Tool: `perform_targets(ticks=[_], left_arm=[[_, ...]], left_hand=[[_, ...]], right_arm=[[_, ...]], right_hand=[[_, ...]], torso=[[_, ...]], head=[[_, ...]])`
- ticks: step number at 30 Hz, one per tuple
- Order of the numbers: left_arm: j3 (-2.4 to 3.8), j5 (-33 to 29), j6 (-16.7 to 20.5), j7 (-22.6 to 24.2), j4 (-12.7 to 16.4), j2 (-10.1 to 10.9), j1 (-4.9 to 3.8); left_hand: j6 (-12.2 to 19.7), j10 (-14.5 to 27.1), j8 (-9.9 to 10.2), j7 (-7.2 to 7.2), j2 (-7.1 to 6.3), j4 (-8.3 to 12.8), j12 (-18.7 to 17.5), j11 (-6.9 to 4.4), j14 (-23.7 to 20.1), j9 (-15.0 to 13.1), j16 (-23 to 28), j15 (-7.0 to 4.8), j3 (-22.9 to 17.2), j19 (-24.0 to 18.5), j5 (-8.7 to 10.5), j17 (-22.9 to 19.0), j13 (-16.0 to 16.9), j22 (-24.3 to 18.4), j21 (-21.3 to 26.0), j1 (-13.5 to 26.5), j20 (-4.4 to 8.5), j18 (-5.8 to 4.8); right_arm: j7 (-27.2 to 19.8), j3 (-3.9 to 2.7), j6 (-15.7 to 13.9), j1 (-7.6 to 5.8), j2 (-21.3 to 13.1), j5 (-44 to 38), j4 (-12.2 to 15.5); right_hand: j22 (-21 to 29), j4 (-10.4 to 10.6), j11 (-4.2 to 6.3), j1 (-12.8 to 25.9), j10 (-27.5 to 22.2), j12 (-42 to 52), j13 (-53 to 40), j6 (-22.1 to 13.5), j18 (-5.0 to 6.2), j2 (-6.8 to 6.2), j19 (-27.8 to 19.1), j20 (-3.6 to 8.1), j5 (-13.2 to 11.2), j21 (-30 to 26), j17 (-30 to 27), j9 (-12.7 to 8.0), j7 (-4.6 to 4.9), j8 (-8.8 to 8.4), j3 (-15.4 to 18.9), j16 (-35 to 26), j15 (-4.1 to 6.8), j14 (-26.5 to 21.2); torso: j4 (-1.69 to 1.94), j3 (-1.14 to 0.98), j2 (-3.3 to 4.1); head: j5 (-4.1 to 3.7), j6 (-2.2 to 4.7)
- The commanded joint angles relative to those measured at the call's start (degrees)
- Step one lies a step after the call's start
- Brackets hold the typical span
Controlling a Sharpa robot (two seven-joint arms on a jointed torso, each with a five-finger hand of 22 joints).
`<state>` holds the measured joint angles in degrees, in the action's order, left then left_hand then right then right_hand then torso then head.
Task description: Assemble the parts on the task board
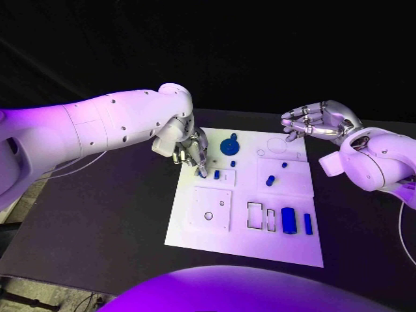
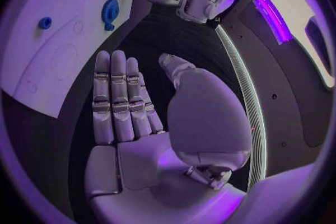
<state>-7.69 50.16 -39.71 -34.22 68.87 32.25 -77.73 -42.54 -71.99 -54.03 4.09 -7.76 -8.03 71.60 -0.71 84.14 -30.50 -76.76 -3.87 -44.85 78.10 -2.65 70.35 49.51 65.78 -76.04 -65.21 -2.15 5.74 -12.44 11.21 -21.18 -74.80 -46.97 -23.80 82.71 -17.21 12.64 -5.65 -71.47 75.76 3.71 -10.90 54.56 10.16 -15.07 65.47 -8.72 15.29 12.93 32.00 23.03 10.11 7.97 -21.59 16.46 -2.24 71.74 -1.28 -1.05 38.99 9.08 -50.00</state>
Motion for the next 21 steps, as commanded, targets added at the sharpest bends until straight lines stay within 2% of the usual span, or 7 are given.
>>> perform_targets(ticks=[1, 21], left_arm=[[-0.02, 0.4, 0.3, 0.4, 0.0, -0.2, 0.05], [-0.10, 0.7, 1.1, 0.2, -0.3, -0.5, 0.39]], left_hand=[[-0.4, -0.3, -0.3, -0.16, 0.63, 10.5, 0.3, 0.16, 1.0, 0.0, 0.2, -0.11, -10.3, 0.1, -0.19, -0.1, 0.1, 0.0, -0.4, 0.1, -0.19, -0.65], [-0.5, -0.5, -0.1, -0.12, 0.71, 10.5, 0.4, 0.19, 1.0, -0.1, 0.2, -0.10, -10.3, 0.1, -0.22, 0.0, 0.3, 0.1, -0.4, 0.3, -0.19, -0.65]], right_arm=[[-0.6, -0.01, 0.4, 0.03, 0.0, 0.0, 0.1], [-0.5, -0.01, 0.4, 0.03, 0.0, 0.0, 0.2]], right_hand=[[0.1, 0.0, 0.00, -0.3, -0.2, 0.4, 0.1, -0.4, 0.31, 0.33, 0.3, -0.20, -0.1, -0.3, 0.1, 0.1, -0.12, 0.39, 0.4, -0.3, -0.25, 0.1], [0.1, 0.0, 0.00, -0.3, -0.2, 0.4, 0.1, -0.4, 0.31, 0.33, 0.3, -0.20, -0.1, -0.3, 0.1, 0.1, -0.12, 0.39, 0.4, -0.3, -0.25, 0.1]], torso=[[-0.03, -0.04, -0.01], [0.00, -0.02, -0.03]], head=[[0.03, 0.00], [0.00, 0.00]])
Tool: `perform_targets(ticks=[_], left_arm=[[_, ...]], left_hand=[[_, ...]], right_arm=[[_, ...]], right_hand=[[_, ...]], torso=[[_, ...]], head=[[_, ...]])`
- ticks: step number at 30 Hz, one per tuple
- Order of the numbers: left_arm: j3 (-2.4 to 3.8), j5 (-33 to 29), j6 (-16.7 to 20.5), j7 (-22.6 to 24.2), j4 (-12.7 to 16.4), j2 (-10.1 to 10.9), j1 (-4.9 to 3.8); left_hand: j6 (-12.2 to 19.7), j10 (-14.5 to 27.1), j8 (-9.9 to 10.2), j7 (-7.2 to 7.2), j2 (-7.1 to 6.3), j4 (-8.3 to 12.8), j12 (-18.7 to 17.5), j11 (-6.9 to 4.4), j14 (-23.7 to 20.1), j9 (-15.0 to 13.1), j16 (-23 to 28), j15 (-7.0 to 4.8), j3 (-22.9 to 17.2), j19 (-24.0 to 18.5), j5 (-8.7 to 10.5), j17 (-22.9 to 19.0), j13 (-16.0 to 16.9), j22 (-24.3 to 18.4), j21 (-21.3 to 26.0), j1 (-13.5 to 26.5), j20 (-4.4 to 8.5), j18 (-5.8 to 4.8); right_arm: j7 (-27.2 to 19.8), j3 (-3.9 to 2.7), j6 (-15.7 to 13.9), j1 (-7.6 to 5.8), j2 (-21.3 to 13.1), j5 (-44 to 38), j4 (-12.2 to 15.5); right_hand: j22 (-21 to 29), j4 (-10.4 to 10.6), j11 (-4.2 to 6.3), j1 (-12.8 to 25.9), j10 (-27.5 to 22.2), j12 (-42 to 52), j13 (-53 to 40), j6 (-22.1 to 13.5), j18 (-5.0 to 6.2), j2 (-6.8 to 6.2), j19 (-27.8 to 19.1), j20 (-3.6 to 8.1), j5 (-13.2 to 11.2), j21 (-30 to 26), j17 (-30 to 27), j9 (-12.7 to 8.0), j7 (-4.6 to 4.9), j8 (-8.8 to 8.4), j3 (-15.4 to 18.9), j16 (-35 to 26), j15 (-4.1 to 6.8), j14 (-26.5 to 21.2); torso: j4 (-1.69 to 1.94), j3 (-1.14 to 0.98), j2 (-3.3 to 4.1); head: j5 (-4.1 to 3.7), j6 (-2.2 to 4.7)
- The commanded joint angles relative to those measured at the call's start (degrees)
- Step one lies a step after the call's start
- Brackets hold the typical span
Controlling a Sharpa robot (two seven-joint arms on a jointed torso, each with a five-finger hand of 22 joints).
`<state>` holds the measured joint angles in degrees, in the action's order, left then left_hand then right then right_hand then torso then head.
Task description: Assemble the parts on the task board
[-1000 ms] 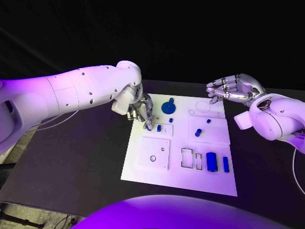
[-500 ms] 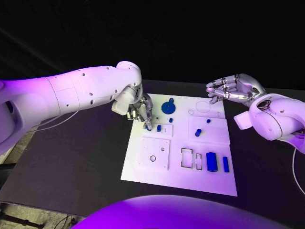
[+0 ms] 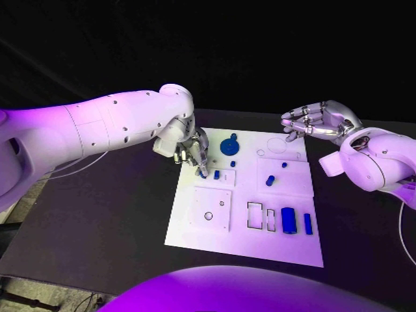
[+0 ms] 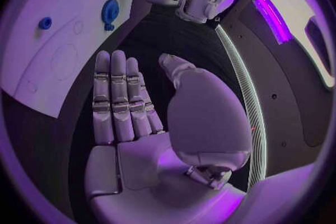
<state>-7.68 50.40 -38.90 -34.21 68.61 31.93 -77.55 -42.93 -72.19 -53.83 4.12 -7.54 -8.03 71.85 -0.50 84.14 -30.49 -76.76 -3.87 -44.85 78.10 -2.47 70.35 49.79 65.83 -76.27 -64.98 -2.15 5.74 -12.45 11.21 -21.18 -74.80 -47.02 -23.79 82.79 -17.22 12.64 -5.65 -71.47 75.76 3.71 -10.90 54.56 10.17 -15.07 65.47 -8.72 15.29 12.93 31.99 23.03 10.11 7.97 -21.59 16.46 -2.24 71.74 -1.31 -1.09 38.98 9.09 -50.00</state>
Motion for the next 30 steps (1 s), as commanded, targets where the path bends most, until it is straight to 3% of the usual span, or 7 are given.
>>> perform_targets(ticks=[1, 27, 29, 30], left_arm=[[-0.11, 0.5, 0.2, 0.2, 0.0, -0.1, 0.21], [-0.08, -0.5, 2.1, 0.6, 0.5, 0.8, 0.31], [-0.06, -0.7, 2.6, 0.7, 0.8, 1.0, 0.34], [-0.06, -0.9, 2.9, 0.7, 0.9, 1.2, 0.36]], left_hand=[[-0.1, -0.3, -0.3, -0.15, 0.49, 10.5, 0.2, -0.01, 1.0, -0.1, 0.2, -0.10, -10.3, 0.1, -0.40, 0.0, 0.0, 0.0, -0.2, 0.1, -0.19, -0.65], [-0.7, -0.6, 0.0, -0.14, 0.55, 11.0, 0.3, 0.00, 1.0, -0.3, 0.2, -0.08, -10.8, 0.5, -0.88, 0.0, 0.4, 0.7, -0.6, 0.7, -0.22, -0.78], [-0.9, -0.6, 0.2, -0.15, 0.51, 11.2, 0.3, -0.03, 1.0, -0.4, 0.2, -0.09, -11.1, 0.5, -1.32, 0.0, 0.4, 0.8, -0.7, 1.1, -0.23, -0.78], [-1.1, -0.6, 0.3, -0.20, 0.43, 11.5, 0.2, -0.05, 1.0, -0.6, 0.2, -0.12, -11.4, 0.5, -2.44, 0.0, 0.1, 0.8, -0.7, 1.6, -0.22, -0.77]], right_arm=[[-0.5, -0.01, 0.4, 0.03, 0.0, -0.1, 0.1], [-0.5, -0.01, 0.5, 0.03, -0.1, 0.0, 0.1], [-0.5, -0.01, 0.5, 0.03, -0.1, 0.0, 0.1], [-0.5, -0.01, 0.5, 0.03, -0.1, 0.0, 0.1]], right_hand=[[0.1, 0.0, 0.00, -0.3, -0.2, 0.4, 0.1, -0.4, 0.31, 0.33, 0.3, -0.20, -0.1, -0.3, 0.1, 0.1, -0.12, 0.39, 0.4, -0.3, -0.25, 0.1], [0.2, 0.0, 0.00, -0.5, -0.2, 0.4, 0.1, -0.4, 0.31, 0.39, 0.4, -0.20, -0.1, -0.4, 0.1, 0.1, -0.12, 0.46, 0.6, -0.4, -0.25, 0.2], [0.2, 0.0, 0.00, -0.5, -0.2, 0.4, 0.1, -0.4, 0.31, 0.39, 0.4, -0.20, -0.1, -0.4, 0.1, 0.1, -0.12, 0.46, 0.6, -0.4, -0.25, 0.2], [0.2, 0.1, 0.00, -0.5, -0.2, 0.4, 0.1, -0.4, 0.31, 0.40, 0.4, -0.19, -0.1, -0.4, 0.1, 0.1, -0.13, 0.48, 0.7, -0.4, -0.25, 0.2]], torso=[[0.03, 0.03, -0.02], [0.03, 0.04, 0.00], [0.03, 0.03, -0.01], [0.04, 0.02, 0.00]], head=[[-0.02, 0.00], [0.02, 0.00], [-0.01, 0.00], [-0.03, 0.00]])
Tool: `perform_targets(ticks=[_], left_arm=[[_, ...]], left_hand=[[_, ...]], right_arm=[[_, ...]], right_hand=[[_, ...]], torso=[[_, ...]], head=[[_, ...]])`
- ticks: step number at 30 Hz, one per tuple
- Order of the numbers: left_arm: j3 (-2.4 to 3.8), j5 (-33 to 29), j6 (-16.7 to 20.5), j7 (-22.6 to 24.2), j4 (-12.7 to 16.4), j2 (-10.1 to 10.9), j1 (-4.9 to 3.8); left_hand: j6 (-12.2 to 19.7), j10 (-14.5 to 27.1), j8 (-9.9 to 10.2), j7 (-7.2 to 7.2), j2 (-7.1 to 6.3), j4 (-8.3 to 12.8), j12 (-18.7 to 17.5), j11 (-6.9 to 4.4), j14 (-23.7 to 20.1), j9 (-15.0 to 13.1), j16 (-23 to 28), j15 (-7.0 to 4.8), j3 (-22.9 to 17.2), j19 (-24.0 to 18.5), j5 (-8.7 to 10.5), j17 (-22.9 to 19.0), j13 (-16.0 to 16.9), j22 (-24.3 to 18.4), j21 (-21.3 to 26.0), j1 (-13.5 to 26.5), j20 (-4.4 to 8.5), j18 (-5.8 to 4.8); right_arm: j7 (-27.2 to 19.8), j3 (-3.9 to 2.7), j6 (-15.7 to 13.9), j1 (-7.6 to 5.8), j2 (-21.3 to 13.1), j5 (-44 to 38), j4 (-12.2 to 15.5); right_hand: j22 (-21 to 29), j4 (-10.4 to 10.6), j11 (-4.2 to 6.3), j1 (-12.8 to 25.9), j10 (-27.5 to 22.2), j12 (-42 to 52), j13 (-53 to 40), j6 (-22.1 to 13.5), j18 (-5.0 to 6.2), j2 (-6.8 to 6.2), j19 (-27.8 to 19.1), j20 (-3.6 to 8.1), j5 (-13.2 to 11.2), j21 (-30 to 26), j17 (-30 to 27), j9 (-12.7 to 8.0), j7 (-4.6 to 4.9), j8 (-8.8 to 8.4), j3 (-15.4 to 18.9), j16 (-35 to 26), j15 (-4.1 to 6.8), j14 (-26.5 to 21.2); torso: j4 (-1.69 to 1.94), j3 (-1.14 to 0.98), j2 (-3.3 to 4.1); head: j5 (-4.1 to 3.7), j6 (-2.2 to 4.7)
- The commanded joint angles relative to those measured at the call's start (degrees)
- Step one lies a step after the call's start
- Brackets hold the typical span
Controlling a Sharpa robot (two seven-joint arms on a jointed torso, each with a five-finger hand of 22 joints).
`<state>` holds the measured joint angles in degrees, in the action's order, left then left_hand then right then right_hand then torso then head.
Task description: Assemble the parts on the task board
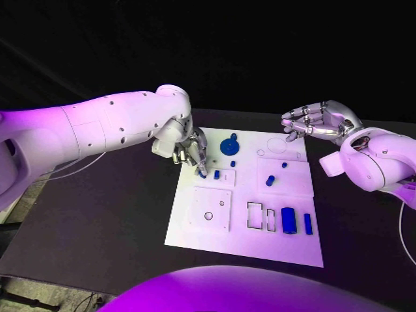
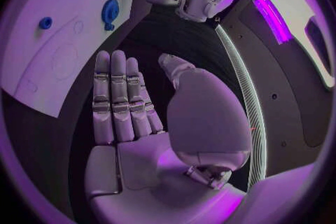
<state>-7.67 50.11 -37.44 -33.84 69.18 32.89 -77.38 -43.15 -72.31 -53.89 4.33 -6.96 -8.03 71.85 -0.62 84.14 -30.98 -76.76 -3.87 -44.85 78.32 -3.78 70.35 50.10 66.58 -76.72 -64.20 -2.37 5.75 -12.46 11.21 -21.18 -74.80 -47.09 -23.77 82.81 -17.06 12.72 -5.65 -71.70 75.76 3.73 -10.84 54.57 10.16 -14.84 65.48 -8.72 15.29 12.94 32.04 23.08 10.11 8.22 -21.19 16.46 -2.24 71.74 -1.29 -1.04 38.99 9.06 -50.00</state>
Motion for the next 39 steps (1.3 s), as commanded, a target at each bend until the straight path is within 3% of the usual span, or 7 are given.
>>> perform_targets(ticks=[1, 21, 30, 39], left_arm=[[-0.06, -0.7, 1.7, 0.4, 0.6, 0.4, 0.21], [-0.04, -1.1, 3.5, -0.3, 2.3, 1.6, 0.46], [-0.05, -0.7, 7.3, 0.2, 3.7, 2.4, 0.60], [-0.04, -1.7, 12.6, 1.2, 6.2, 4.6, 1.06]], left_hand=[[-1.0, -0.5, 0.4, -0.43, -0.17, 11.7, 0.1, 0.05, 1.1, -0.3, 0.2, -0.12, -11.5, 0.3, -1.48, 0.0, -0.2, 0.1, -0.3, 1.1, 0.00, -0.77], [-1.2, -0.6, 0.6, -0.47, -0.14, 11.9, 0.0, 0.01, 1.1, -0.6, 0.2, -0.14, -11.7, 0.2, -2.25, 0.0, -0.3, 0.1, -0.3, 1.8, 0.02, -0.77], [-1.6, -1.1, 0.6, -0.63, 0.16, 12.5, 0.0, -0.14, 1.1, -1.4, 0.2, -0.25, -12.2, 0.5, -4.36, 0.0, -0.3, 0.7, -0.7, 3.5, 0.11, -0.87], [-1.9, -1.8, 0.4, -0.86, 0.32, 13.4, 0.1, -0.35, 1.1, -2.3, 0.1, -0.41, -12.6, 0.7, -6.66, 0.0, 0.1, 1.1, -1.0, 5.2, 0.25, -0.95]], right_arm=[[-0.5, -0.02, 0.5, 0.03, 0.0, -0.1, 0.1], [-0.6, -0.02, 0.7, 0.04, 0.1, -0.1, -0.1], [-0.6, -0.02, 0.6, 0.07, 0.1, -0.1, -0.1], [-0.6, -0.02, 0.6, 0.11, 0.1, -0.1, -0.1]], right_hand=[[0.1, 0.0, 0.00, -0.3, -0.2, 0.4, 0.1, -0.4, 0.31, 0.17, 0.4, -0.19, -0.1, -0.4, 0.1, 0.1, -0.12, 0.24, 0.3, -0.4, -0.25, 0.2], [0.1, 0.0, 0.00, -0.3, -0.2, 0.4, 0.1, -0.4, 0.31, 0.17, 0.4, -0.19, -0.1, -0.4, 0.1, 0.1, -0.12, 0.24, 0.3, -0.4, -0.25, 0.2], [0.1, 0.0, 0.00, -0.3, -0.2, 0.4, 0.1, -0.4, 0.31, 0.17, 0.4, -0.19, -0.1, -0.4, 0.1, 0.1, -0.12, 0.24, 0.3, -0.4, -0.25, 0.2], [0.2, 0.0, 0.01, -0.4, -0.2, 0.4, 0.1, -0.4, 0.31, 0.21, 0.4, -0.18, -0.1, -0.4, 0.1, 0.1, -0.13, 0.28, 0.4, -0.4, -0.24, 0.2]], torso=[[0.03, -0.03, -0.02], [0.02, -0.01, -0.04], [0.02, -0.03, -0.06], [-0.04, -0.04, -0.01]], head=[[0.01, 0.00], [0.13, 0.00], [0.26, 0.00], [0.16, 0.00]])
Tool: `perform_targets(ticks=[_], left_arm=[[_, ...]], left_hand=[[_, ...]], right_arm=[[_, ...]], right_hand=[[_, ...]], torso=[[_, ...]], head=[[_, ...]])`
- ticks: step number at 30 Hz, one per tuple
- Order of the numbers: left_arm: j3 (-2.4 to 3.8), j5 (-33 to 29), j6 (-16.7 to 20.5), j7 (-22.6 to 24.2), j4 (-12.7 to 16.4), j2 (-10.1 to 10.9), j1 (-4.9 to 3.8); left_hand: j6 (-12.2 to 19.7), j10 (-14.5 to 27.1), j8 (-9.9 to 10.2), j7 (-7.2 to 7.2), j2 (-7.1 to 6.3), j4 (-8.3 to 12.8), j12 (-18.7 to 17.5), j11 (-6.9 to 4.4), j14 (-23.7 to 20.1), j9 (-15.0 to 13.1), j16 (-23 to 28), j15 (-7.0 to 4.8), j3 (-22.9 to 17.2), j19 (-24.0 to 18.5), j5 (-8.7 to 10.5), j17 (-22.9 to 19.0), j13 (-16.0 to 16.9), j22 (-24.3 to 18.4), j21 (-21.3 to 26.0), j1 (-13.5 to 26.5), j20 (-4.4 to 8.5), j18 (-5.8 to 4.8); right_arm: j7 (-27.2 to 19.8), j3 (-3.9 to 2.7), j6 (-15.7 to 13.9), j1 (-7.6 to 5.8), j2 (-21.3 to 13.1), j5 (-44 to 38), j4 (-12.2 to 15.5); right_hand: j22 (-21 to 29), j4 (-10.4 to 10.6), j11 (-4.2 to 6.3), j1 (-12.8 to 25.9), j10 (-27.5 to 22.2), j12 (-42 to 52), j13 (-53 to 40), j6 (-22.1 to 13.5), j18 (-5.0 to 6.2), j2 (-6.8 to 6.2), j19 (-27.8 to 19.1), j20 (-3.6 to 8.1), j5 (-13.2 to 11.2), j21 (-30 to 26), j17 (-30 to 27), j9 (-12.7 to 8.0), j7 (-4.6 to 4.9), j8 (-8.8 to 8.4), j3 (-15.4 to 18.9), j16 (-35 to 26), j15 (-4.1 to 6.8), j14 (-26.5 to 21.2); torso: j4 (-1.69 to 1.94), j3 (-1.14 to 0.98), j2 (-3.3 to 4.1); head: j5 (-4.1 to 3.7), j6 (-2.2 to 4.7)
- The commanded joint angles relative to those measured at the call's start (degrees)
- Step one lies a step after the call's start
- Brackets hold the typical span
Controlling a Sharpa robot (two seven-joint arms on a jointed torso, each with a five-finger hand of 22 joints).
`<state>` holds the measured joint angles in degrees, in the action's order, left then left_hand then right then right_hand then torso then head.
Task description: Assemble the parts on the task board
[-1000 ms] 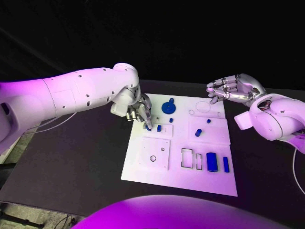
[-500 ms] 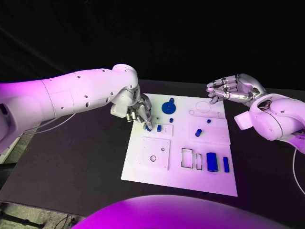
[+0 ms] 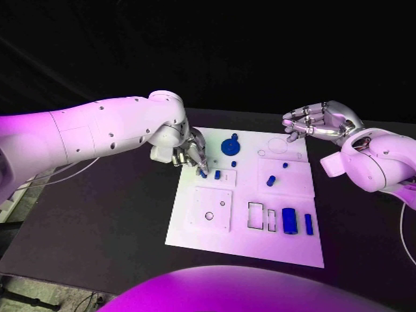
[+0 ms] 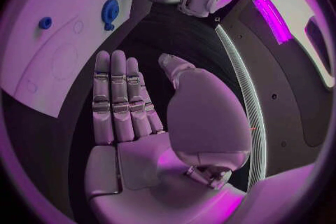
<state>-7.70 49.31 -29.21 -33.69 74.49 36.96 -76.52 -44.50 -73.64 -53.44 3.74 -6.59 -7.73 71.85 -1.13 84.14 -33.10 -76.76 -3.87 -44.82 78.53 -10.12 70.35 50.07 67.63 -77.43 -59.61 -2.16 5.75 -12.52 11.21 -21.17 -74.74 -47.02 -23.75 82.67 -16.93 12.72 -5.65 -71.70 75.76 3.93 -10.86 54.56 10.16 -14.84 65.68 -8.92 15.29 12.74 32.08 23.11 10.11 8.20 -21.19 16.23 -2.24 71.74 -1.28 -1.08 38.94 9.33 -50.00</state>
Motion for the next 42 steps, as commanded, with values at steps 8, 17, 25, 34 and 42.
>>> perform_targets(ticks=[8, 17, 25, 34, 42], left_arm=[[0.07, -3.9, 7.7, 1.4, 4.2, 3.4, 0.97], [0.11, -4.7, 10.9, 2.3, 6.6, 5.2, 1.36], [0.13, -3.1, 12.8, 2.6, 7.4, 5.6, 1.53], [0.14, -1.1, 11.3, 1.9, 7.6, 5.5, 1.57], [0.14, -0.7, 7.4, 1.0, 6.5, 4.9, 1.58]], left_hand=[[-0.9, -1.0, -0.1, -0.45, -0.10, 13.7, 0.3, -0.01, 1.1, -0.6, 0.1, -0.54, -12.9, 0.6, -1.94, 0.1, 0.6, 0.3, -0.4, 1.4, 0.15, -0.98], [-1.2, -1.3, -0.1, -0.56, -0.17, 14.1, 0.4, -0.12, 1.2, -0.8, 0.1, -0.63, -13.1, 0.8, -3.01, 0.0, 0.9, 0.7, -0.6, 1.9, 0.24, -1.05], [-1.3, -1.4, -0.1, -0.60, -0.21, 14.2, 0.5, -0.16, 1.2, -0.9, 0.1, -0.66, -13.1, 0.9, -3.33, 0.1, 1.0, 0.7, -0.7, 2.0, 0.27, -1.06], [-1.5, -1.8, 0.0, -0.67, -0.31, 14.5, 0.7, -0.24, 1.2, -1.0, 0.1, -0.74, -13.2, 1.1, -4.05, 0.1, 1.5, 1.2, -0.9, 2.2, 0.34, -1.15], [-1.5, -1.8, 0.0, -0.67, -0.34, 14.5, 0.8, -0.24, 1.2, -1.1, 0.1, -0.75, -13.2, 1.2, -4.08, 0.1, 1.6, 1.3, -1.0, 2.3, 0.35, -1.18]], right_arm=[[-0.5, -0.01, 0.6, 0.07, -0.2, -0.1, 0.1], [-0.5, -0.01, 0.5, 0.07, -0.3, -0.1, 0.2], [-0.5, -0.01, 0.5, 0.07, -0.4, -0.1, 0.2], [-0.5, -0.01, 0.5, 0.08, -0.4, -0.1, 0.2], [-0.5, -0.01, 0.5, 0.09, -0.4, -0.1, 0.2]], right_hand=[[0.1, 0.0, 0.01, -0.4, -0.2, 0.2, 0.1, -0.4, 0.31, 0.21, 0.2, 0.02, -0.1, -0.2, 0.0, 0.0, -0.13, 0.29, 0.4, -0.2, -0.24, 0.2], [0.1, 0.0, 0.01, -0.4, -0.2, 0.2, 0.1, -0.4, 0.31, 0.21, 0.2, 0.02, -0.1, -0.2, 0.0, 0.0, -0.13, 0.29, 0.4, -0.2, -0.24, 0.2], [0.1, 0.0, 0.01, -0.4, -0.2, 0.2, 0.1, -0.4, 0.31, 0.21, 0.2, 0.02, -0.1, -0.2, 0.0, 0.0, -0.13, 0.29, 0.4, -0.2, -0.24, 0.2], [0.1, 0.0, 0.01, -0.4, -0.2, 0.2, 0.1, -0.4, 0.31, 0.21, 0.2, 0.02, -0.1, -0.2, 0.0, 0.0, -0.13, 0.29, 0.4, -0.2, -0.24, 0.2], [0.1, 0.0, 0.01, -0.4, -0.2, 0.2, 0.1, -0.4, 0.31, 0.21, 0.2, 0.02, -0.1, -0.2, 0.0, 0.0, -0.13, 0.29, 0.4, -0.2, -0.24, 0.2]], torso=[[-0.03, 0.03, 0.08], [0.04, -0.03, -0.02], [-0.05, 0.00, 0.07], [0.01, -0.05, 0.02], [-0.07, 0.01, 0.06]], head=[[-0.27, 0.00], [-0.25, 0.00], [-0.32, 0.00], [-0.28, 0.00], [-0.24, 0.00]])
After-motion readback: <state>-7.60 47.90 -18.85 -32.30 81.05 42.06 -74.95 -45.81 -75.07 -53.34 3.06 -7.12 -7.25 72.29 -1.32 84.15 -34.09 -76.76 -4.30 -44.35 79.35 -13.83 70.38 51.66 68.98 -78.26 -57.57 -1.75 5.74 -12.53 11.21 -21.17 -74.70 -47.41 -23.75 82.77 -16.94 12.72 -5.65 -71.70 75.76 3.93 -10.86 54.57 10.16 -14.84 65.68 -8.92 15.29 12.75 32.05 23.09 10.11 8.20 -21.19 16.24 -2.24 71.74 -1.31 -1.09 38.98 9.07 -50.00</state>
